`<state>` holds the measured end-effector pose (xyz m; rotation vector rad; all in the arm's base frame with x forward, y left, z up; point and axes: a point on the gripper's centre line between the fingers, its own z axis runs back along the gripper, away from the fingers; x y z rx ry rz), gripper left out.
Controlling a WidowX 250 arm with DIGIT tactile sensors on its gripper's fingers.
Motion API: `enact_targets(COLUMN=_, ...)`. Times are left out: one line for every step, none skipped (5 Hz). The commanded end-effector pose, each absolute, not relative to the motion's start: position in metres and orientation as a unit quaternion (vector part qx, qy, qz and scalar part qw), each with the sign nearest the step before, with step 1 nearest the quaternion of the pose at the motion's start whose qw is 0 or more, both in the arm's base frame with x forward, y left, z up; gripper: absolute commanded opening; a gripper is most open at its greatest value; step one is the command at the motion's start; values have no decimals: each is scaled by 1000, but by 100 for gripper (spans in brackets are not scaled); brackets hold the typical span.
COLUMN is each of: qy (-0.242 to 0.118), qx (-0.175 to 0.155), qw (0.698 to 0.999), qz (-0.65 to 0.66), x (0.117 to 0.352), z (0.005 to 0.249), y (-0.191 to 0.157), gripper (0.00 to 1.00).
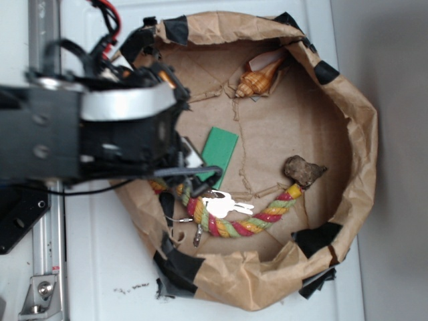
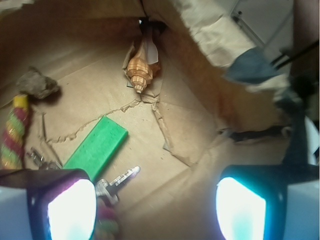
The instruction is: Grab the shell.
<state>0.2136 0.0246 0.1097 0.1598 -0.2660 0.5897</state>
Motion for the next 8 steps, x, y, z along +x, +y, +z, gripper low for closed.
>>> enact_targets(qy=-166, qx=48, qw=928, qz=329, x=257, z=97, y=37, gripper=100)
enact_targets(qy=-176, qx=62, qw=926, qz=329, x=264, z=76, y=55, gripper=100)
enact_targets(qy=-179, qx=67, qw=924, qz=332, x=268, z=60, y=74, gripper=100)
enact_targets(qy=-186, qx=70, qw=924, qz=327, x=283, z=53, y=87, gripper=100)
enact_targets(qy=-188, qx=85, qw=924, qz=322, x=299, z=47, y=96, gripper=100)
enact_targets(qy=-184, qx=76, qw=925, qz=324, x=311, z=44, y=102, gripper=100)
enact_targets(qy=-177, qx=80, qw=927, qz=320, x=311, z=37, y=107, gripper=100)
enact_targets(qy=-169, qx=100, qw=929, qz=314, x=310, z=26, y=114, gripper=100)
